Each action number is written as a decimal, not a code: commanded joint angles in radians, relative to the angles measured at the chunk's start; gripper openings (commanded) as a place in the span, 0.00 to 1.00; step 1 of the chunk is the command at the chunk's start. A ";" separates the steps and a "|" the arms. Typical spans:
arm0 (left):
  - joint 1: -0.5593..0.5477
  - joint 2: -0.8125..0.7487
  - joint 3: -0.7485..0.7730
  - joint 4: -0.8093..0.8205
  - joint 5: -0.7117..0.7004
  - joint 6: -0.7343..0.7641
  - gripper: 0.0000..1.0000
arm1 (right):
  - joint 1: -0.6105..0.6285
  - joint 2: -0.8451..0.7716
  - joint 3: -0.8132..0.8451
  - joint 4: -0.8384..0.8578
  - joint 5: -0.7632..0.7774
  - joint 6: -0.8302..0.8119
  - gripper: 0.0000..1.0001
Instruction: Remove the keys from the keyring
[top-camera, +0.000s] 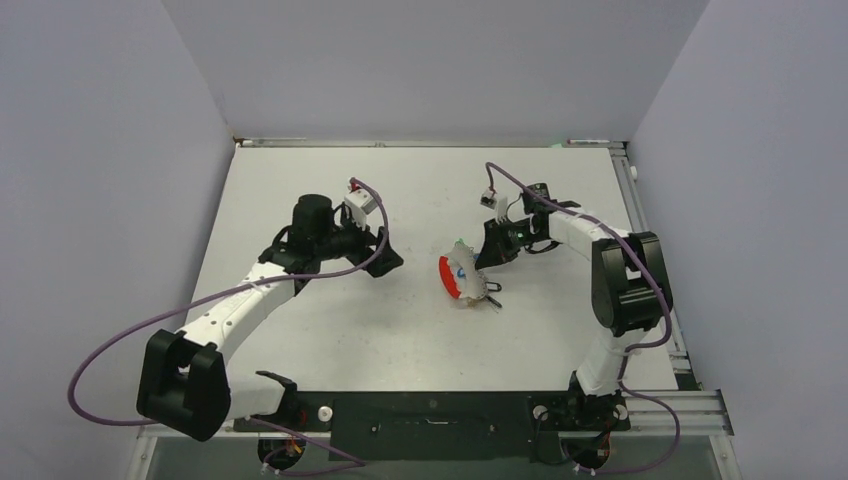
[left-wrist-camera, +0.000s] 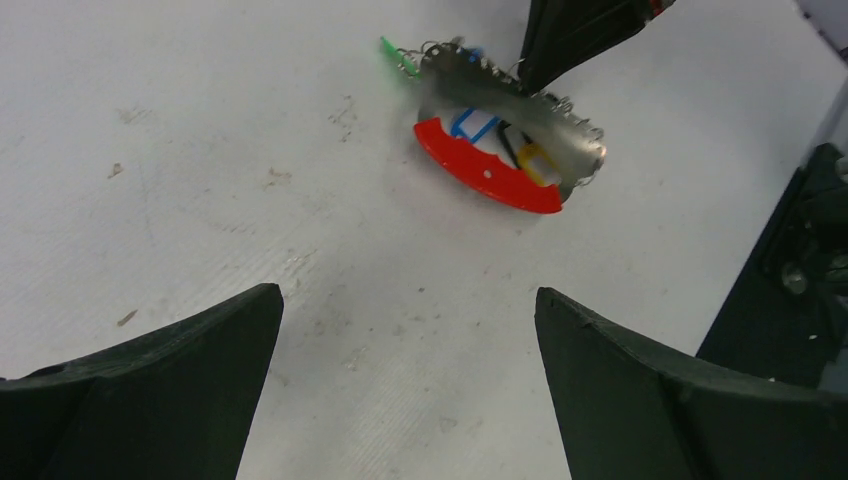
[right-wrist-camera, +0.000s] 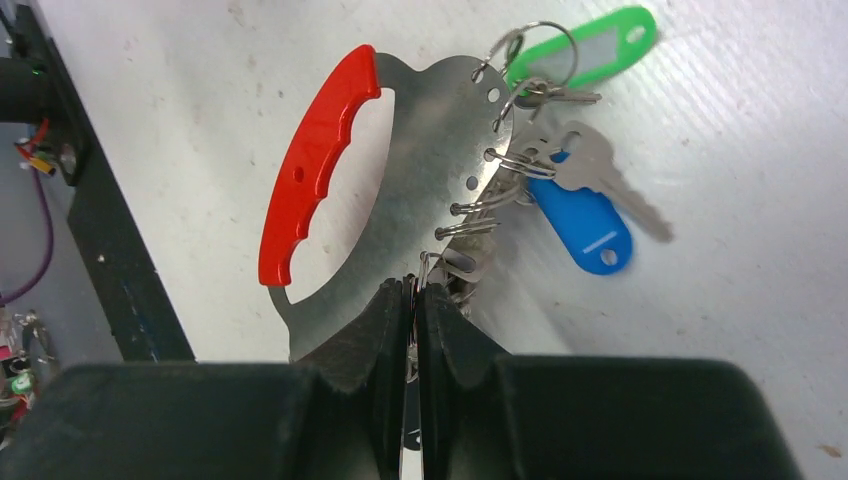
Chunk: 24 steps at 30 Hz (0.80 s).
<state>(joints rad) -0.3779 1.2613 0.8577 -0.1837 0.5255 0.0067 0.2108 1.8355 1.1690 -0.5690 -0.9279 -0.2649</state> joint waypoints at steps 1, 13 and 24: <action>0.004 0.034 -0.049 0.314 0.178 -0.280 0.96 | -0.001 -0.097 -0.034 0.184 -0.145 0.135 0.05; 0.039 0.277 -0.153 0.831 0.419 -0.879 0.99 | 0.047 -0.192 -0.067 0.301 -0.221 0.216 0.05; 0.036 0.317 -0.181 0.974 0.442 -1.063 0.76 | 0.159 -0.213 0.028 0.253 -0.187 0.201 0.05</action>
<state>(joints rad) -0.3397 1.5627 0.6746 0.6811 0.9298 -0.9726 0.3370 1.6623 1.1267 -0.3492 -1.0698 -0.0509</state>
